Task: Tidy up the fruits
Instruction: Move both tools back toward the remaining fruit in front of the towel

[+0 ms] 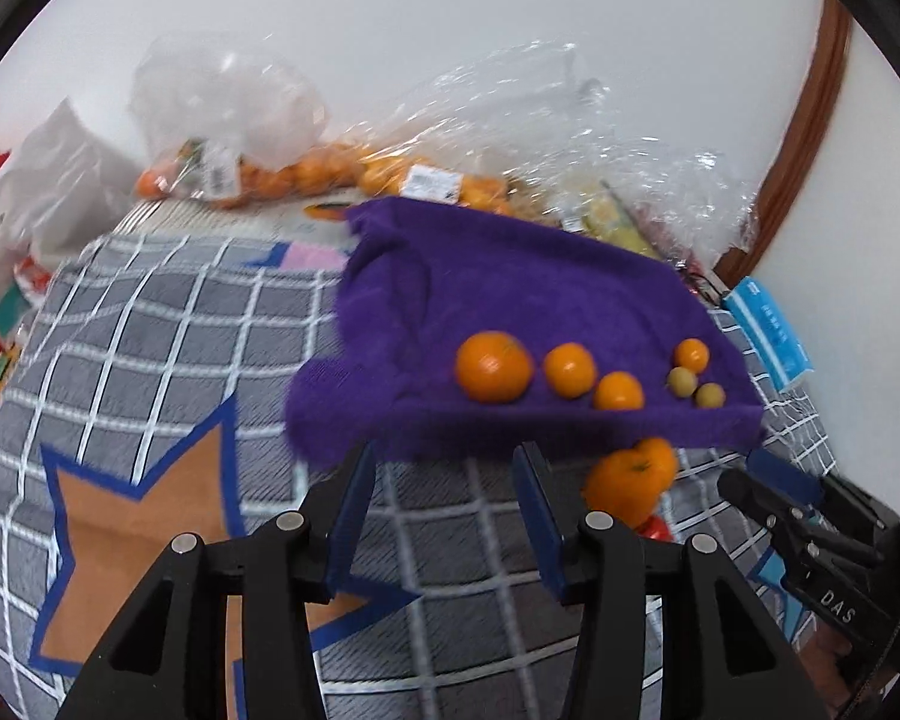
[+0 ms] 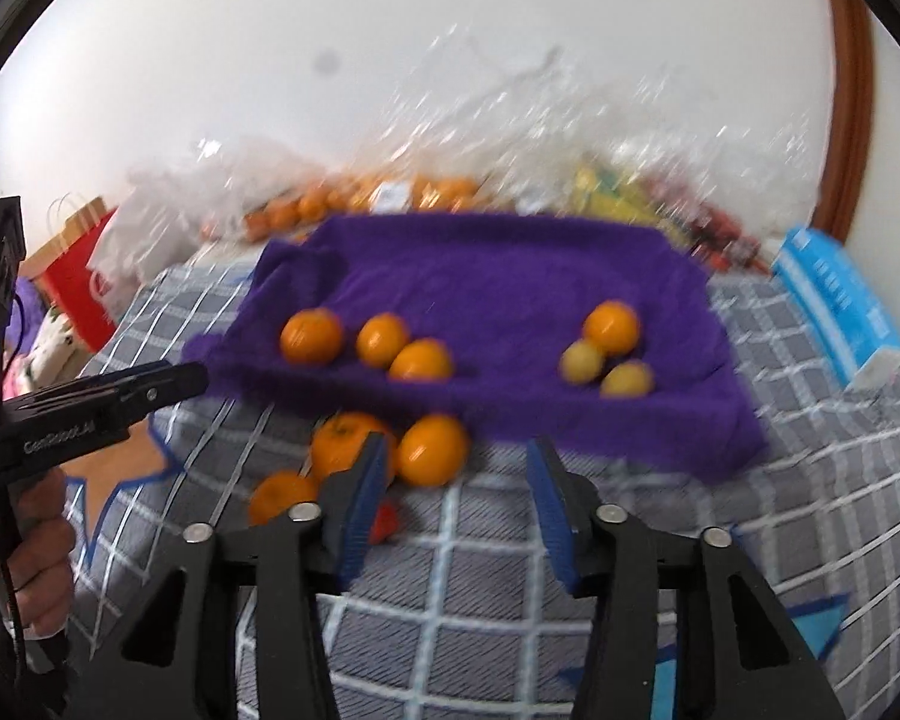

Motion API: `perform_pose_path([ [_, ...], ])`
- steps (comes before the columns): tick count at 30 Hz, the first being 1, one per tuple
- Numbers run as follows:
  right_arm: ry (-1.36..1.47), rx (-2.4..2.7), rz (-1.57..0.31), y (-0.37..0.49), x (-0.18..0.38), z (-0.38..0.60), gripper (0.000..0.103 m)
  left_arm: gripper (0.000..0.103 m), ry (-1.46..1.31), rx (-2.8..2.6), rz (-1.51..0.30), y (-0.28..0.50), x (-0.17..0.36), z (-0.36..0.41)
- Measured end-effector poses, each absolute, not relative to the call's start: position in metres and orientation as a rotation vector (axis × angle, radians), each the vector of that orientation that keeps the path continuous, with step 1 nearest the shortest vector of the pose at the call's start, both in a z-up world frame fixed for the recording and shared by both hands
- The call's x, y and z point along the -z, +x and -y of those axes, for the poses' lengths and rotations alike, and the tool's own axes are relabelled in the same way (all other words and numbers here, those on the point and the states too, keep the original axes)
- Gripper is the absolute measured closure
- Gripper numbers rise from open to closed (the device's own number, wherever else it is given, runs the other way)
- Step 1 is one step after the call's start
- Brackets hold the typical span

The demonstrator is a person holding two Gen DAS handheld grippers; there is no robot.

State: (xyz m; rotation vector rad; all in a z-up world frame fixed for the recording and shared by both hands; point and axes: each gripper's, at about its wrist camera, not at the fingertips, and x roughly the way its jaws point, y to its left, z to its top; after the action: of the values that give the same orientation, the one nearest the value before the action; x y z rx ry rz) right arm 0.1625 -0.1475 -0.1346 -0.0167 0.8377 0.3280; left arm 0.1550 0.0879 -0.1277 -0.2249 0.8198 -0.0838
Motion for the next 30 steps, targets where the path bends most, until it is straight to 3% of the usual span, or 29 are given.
perform_pose_path([
  [24, -0.173, -0.392, -0.897, 0.16, 0.177, 0.111, 0.067, 0.058, -0.297, 0.128, -0.842, 0.15, 0.156, -0.098],
  [27, -0.169, -0.408, -0.893, 0.16, 0.177, 0.112, 0.078, 0.058, -0.303, 0.157, -0.844, 0.15, 0.157, -0.097],
  [30, -0.156, -0.414, -0.886, 0.159, 0.174, 0.116, 0.078, 0.058, -0.295, 0.181, -0.843, 0.149, 0.157, -0.093],
])
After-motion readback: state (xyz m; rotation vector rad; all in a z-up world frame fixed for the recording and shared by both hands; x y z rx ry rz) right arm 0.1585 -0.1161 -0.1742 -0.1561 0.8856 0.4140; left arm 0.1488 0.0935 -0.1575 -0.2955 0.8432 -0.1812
